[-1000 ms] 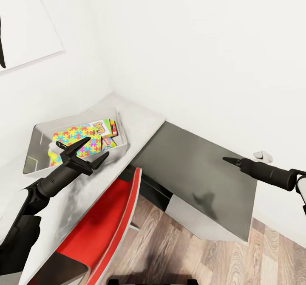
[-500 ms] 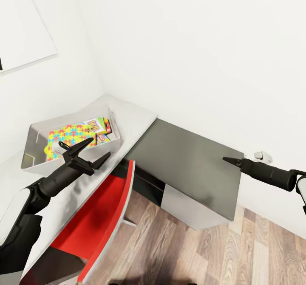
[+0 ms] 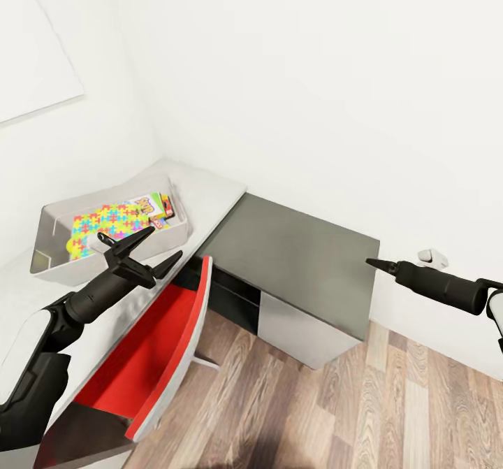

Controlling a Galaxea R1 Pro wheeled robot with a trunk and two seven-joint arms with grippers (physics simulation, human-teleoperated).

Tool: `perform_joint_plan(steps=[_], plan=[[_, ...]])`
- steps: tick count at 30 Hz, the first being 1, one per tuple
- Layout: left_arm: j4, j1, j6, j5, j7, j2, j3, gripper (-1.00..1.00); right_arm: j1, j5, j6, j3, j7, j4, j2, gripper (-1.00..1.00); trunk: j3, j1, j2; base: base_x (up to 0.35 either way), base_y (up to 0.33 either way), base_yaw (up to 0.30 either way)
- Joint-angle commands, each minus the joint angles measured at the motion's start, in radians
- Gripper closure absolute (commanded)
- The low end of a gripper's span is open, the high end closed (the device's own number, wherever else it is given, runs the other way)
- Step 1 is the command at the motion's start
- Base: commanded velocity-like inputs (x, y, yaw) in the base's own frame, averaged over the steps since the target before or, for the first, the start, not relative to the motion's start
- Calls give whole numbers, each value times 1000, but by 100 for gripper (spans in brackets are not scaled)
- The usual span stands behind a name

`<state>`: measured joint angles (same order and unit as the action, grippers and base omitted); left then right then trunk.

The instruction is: Put all the toys in the child's room - the three board games (two on the bed and one on the table), the two jigsaw puzzles on the table, and the tennis ball on the table - inside the toy box on the table in the child's room.

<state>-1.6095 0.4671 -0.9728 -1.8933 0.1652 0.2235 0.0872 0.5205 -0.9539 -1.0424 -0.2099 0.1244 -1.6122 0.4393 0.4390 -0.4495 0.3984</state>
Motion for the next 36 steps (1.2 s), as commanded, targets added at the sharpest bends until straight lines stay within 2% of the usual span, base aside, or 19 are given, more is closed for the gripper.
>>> perform_joint_plan(steps=[1, 10, 23, 36], plan=[[0, 1, -3, 9, 8, -2, 1, -100, 1, 10, -5, -1, 10, 0, 0, -100, 0, -1, 2, -32, 0, -105], [0, 0, -3, 10, 8, -13, 1, -100, 1, 10, -5, -2, 10, 0, 0, -100, -15, -1, 2, -30, -2, -104], [0, 1, -3, 12, 7, -16, 0, -100, 1, 11, -5, 0, 9, 0, -2, -100, -35, -1, 2, -185, -28, -103], [0, 1, -2, 15, 4, -18, -2, -100, 1, 15, -5, 4, 5, 0, -4, -100, -56, -1, 2, -43, -4, -102]])
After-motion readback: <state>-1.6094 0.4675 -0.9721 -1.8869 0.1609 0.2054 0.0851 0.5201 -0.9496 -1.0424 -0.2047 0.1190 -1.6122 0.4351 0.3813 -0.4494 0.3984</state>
